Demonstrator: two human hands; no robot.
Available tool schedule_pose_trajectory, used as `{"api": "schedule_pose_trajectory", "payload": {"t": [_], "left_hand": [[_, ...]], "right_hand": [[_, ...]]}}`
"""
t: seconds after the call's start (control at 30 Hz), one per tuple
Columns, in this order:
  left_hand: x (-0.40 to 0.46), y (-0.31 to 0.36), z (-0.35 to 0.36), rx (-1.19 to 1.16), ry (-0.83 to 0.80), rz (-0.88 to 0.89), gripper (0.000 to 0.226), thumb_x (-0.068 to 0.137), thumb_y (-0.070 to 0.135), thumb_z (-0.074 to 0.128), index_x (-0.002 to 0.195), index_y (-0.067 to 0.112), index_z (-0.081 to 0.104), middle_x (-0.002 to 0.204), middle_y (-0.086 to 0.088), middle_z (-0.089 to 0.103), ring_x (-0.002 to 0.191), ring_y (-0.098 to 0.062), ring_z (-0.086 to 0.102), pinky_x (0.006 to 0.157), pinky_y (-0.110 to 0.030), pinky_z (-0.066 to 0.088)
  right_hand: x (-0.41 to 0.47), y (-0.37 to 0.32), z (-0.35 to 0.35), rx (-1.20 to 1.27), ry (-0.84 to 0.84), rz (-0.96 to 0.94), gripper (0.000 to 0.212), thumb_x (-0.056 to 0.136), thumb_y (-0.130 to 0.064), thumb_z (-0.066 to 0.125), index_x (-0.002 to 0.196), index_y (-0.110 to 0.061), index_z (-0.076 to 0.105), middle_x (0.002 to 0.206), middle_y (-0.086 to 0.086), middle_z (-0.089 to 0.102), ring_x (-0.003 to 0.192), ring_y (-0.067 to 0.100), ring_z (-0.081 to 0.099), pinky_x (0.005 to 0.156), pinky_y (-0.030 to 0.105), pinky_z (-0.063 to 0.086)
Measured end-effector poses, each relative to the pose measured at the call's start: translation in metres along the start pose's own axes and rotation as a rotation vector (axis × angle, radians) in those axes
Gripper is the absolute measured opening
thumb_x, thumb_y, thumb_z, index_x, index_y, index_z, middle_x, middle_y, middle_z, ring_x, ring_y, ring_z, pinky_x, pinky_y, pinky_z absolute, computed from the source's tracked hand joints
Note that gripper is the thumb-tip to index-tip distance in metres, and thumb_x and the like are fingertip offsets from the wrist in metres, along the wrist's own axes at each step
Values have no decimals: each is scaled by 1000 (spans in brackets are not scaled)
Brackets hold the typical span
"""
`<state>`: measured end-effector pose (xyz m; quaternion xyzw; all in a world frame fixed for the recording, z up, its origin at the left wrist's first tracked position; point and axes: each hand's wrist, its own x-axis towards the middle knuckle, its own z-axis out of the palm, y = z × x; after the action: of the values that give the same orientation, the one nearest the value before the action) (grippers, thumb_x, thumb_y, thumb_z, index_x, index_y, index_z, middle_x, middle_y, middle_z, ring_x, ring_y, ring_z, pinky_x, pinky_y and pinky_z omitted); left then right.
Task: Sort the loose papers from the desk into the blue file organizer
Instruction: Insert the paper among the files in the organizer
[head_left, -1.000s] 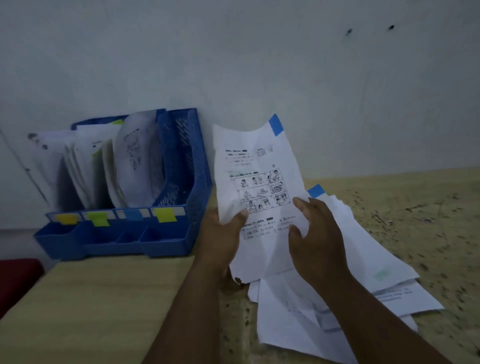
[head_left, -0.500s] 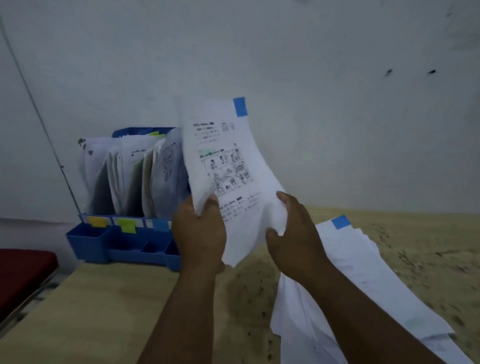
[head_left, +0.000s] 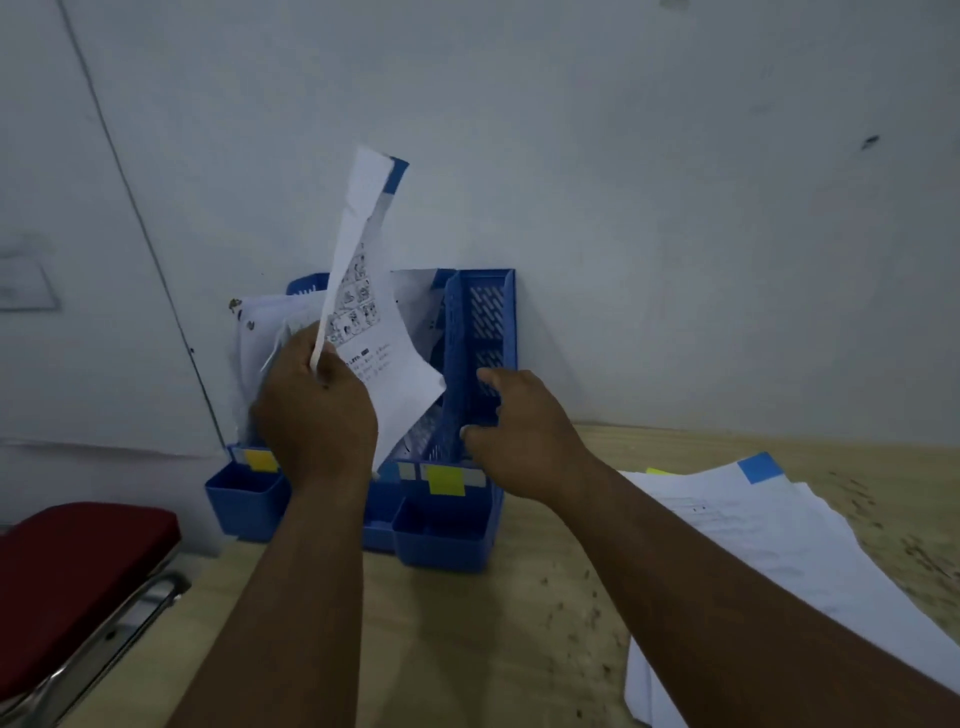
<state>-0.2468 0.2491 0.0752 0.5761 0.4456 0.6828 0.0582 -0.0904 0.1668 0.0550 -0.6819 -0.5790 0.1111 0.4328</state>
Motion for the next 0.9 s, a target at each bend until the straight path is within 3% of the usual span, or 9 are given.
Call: {"api": "schedule_pose_trajectory", "payload": {"t": [0.13, 0.27, 0.4, 0.47, 0.6, 0.7, 0.77, 0.9], "left_hand": [[-3, -3, 6, 28, -11, 113, 26, 101, 11, 54, 121, 8, 71, 104, -16, 73, 91, -30, 69, 75, -23, 50], [-13, -16, 22, -3, -94, 167, 27, 98, 8, 61, 123, 7, 70, 107, -14, 73, 97, -28, 70, 86, -37, 59], [-21, -26, 37, -5, -143, 109, 21, 98, 9, 60, 118, 9, 68, 109, -16, 61, 99, -27, 59, 81, -19, 41], [-25, -28, 42, 23, -182, 79, 21, 99, 11, 57, 118, 10, 66, 109, -16, 56, 97, -28, 55, 78, -25, 39], [-27, -41, 47, 180, -320, 96, 22, 102, 20, 45, 110, 12, 63, 101, -12, 61, 92, -32, 57, 72, -41, 47], [-28, -49, 41, 281, -493, 73, 24, 103, 22, 45, 92, 10, 63, 86, -9, 63, 77, -30, 60, 63, -37, 48], [-26, -52, 38, 329, -582, 24, 24, 101, 25, 51, 91, 10, 66, 86, -9, 67, 76, -27, 62, 61, -31, 44], [-18, -42, 34, 200, -493, -5, 18, 100, 29, 57, 106, 16, 68, 92, -2, 70, 81, -24, 64, 66, -30, 47]], "right_hand": [[5, 4, 9, -1, 18, -4, 66, 92, -21, 68, 151, -23, 38, 144, 1, 43, 106, 5, 45, 93, 18, 40], [5, 10, 11, 5, 25, 14, 61, 92, -22, 68, 147, -25, 43, 142, -1, 42, 93, 3, 45, 84, 15, 40], [5, 17, 13, -18, 37, 10, 57, 90, -22, 69, 143, -25, 47, 140, -1, 43, 94, 4, 44, 79, 7, 35], [6, 19, 12, -27, 46, 3, 56, 90, -21, 68, 142, -25, 48, 138, 0, 44, 98, 4, 44, 72, -1, 32], [9, 20, 11, -54, 71, -2, 57, 89, -22, 68, 143, -25, 48, 138, 2, 46, 103, 5, 43, 87, 13, 34], [13, 21, 10, -79, 68, 16, 58, 88, -26, 68, 143, -27, 47, 142, 1, 43, 124, 13, 43, 101, 22, 35], [16, 21, 9, -89, 62, 33, 59, 88, -28, 68, 143, -29, 47, 143, 1, 41, 133, 20, 40, 110, 30, 35], [19, 21, 10, -104, 62, 27, 59, 87, -29, 68, 142, -29, 47, 142, 1, 42, 133, 21, 41, 111, 34, 37]]}}
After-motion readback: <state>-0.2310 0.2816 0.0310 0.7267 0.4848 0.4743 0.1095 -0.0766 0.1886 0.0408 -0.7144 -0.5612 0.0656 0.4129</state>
